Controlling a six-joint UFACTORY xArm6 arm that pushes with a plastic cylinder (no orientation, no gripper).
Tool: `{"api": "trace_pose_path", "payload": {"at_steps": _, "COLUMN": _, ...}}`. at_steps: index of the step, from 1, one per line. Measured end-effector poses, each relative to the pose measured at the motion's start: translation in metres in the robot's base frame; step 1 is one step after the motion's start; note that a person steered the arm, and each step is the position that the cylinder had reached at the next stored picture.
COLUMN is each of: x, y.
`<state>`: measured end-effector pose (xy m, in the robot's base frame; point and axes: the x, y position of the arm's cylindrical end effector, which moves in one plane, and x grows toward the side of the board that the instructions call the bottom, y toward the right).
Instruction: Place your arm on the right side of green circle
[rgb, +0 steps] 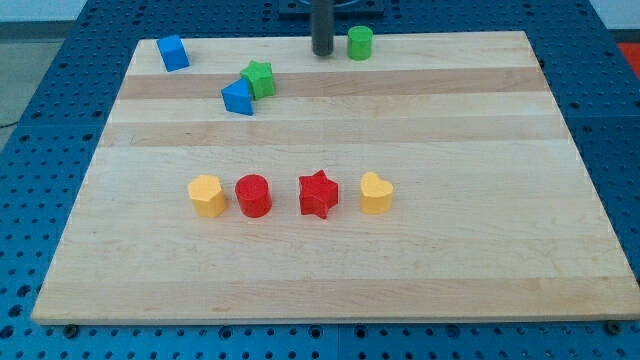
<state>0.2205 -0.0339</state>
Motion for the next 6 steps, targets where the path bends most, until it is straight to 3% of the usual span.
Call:
{"api": "trace_pose_path", "payload": {"at_steps": 1, "x": 0.000, "y": -0.029}}
{"api": "trace_pose_path", "payload": {"at_steps": 3, "x": 0.000, "y": -0.029}}
{"api": "trace_pose_path", "payload": {"at_steps": 4, "x": 0.024, "y": -0.006}}
{"api": "trace_pose_path", "payload": {"at_steps": 6, "x": 0.037, "y": 0.151}}
